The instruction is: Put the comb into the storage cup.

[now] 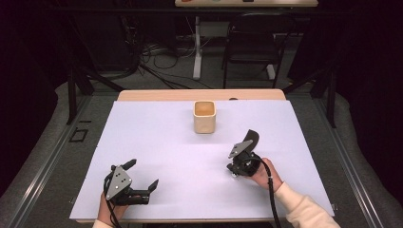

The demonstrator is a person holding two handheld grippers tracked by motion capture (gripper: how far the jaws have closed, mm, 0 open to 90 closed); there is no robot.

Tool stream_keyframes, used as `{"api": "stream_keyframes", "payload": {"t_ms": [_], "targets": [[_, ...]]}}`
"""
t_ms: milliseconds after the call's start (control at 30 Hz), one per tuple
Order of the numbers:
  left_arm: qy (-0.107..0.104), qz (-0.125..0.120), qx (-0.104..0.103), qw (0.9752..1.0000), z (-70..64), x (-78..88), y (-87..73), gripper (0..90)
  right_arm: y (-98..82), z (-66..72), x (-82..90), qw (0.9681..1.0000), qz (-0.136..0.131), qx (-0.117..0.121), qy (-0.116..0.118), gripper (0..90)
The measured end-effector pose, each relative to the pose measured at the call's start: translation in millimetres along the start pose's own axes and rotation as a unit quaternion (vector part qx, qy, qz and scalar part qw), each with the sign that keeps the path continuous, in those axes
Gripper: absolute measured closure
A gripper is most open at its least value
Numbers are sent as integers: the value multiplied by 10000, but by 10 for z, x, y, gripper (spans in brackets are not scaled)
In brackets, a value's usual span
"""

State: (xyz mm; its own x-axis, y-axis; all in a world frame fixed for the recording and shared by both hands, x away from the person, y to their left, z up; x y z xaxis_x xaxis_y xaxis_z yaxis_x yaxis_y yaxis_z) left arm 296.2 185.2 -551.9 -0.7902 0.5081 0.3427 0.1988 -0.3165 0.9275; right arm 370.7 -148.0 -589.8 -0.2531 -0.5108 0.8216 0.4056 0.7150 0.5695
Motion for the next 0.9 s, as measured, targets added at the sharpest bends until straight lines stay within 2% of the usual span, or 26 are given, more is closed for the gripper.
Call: {"api": "stream_keyframes", "payload": {"t_ms": [300,333,467,900], "targets": [[15,7,-1,10000,1,-2,1,0,-116,-15,67,9999,91,-39,14,900],[15,5,3,10000,0,-2,1,0,-128,-6,73,9999,112,-108,14,900],[7,11,-13,10000,1,-4,1,0,-184,-16,108,9999,142,-96,14,900],[-5,22,-19,10000,-3,-10,0,0,-323,-70,222,9994,197,-271,-66,900]]}}
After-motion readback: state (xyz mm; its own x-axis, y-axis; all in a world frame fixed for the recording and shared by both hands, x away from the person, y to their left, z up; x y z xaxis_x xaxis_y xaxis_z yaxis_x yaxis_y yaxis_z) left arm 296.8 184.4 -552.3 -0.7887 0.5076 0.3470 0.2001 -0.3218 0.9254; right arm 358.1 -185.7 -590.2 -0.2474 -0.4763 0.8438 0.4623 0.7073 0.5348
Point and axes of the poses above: each handheld gripper's, and its own axes: x roughly backward along the jaws, y roughly out of its top, z roughly to its left, the point moved 6 cm from there along -x, roughly forward along the jaws, and after that the axes turned 5 degrees about y, right-handed, at the moved point
